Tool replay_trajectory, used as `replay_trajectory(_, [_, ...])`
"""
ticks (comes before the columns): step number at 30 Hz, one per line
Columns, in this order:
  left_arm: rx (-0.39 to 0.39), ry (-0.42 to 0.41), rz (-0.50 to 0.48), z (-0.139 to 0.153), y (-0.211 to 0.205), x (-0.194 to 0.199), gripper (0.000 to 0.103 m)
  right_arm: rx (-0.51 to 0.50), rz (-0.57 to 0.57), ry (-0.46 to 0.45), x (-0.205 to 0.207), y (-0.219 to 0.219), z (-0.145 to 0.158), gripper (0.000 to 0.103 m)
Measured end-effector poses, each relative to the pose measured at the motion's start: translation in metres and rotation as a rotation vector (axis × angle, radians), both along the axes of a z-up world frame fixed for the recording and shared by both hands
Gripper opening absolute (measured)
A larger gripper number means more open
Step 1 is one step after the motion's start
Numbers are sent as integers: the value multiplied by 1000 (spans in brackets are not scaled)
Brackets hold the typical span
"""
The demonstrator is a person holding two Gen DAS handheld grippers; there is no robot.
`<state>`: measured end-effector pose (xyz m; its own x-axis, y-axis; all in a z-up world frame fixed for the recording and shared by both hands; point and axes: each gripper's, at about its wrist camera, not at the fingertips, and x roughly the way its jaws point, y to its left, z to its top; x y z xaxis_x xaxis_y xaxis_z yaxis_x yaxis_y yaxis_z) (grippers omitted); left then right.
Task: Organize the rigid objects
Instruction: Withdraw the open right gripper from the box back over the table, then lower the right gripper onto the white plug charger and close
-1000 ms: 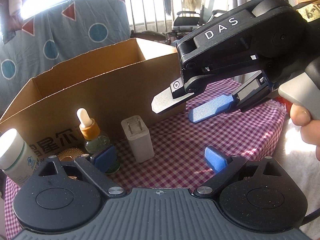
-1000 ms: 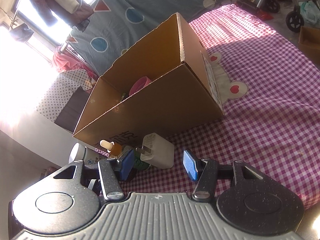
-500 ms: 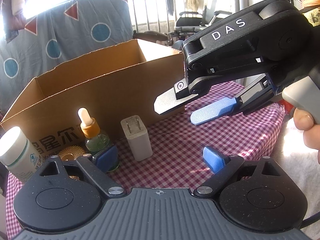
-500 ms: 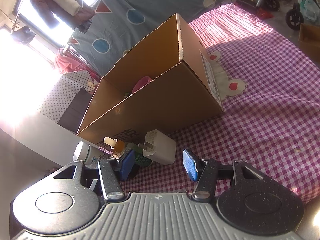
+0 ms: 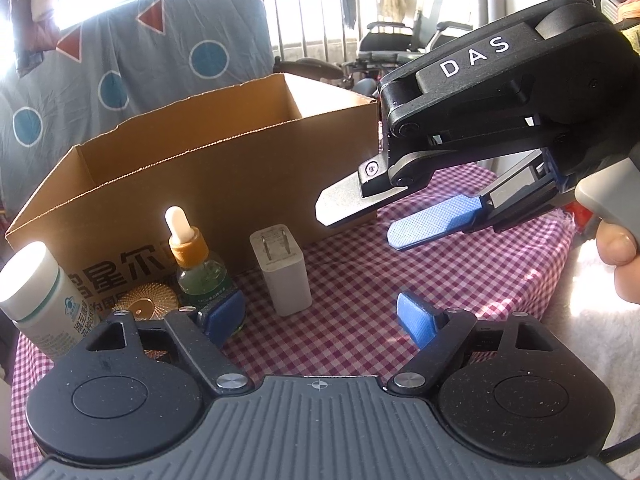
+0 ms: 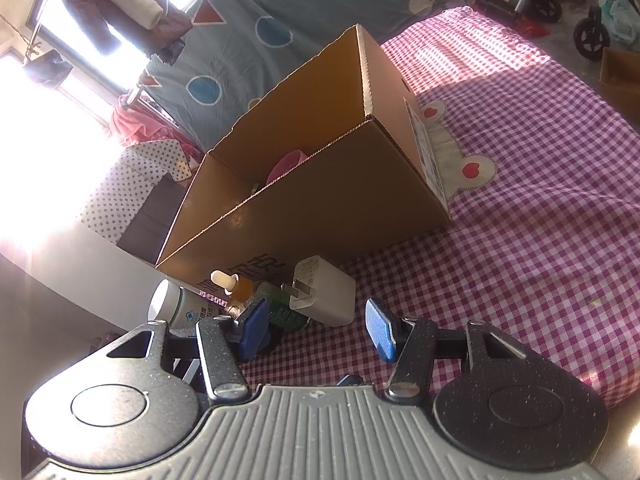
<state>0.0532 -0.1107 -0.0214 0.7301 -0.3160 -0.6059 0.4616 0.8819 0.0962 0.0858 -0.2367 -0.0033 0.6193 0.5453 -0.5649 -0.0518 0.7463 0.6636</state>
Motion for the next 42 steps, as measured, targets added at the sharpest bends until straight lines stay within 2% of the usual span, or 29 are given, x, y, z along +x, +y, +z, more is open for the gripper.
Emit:
replay_trajectory(4, [-4, 3, 4, -2, 0, 3, 81, 2, -2, 2, 1, 1, -2, 57])
replay_trajectory(14, [-11, 29, 63, -10, 1, 20, 60, 37, -65, -4, 16, -21, -8, 55])
replay_trajectory(18, [-24, 31, 77, -12, -1, 28, 55, 65, -50, 9, 32, -19, -14, 47])
replay_trajectory(28, [-47, 51, 116, -18, -4, 44, 46, 106, 24, 64, 69, 5, -30, 44])
replay_trajectory(30, [-53, 61, 130, -19, -3, 49, 41, 102, 35, 75, 76, 10, -33, 44])
replay_trajectory(34, [-79, 71, 145, -19, 1, 55, 31, 116, 51, 107, 83, 16, -40, 37])
replay_trajectory(42, [-132, 99, 79, -18, -3, 51, 30, 132, 0, 128, 67, 1, -42, 33])
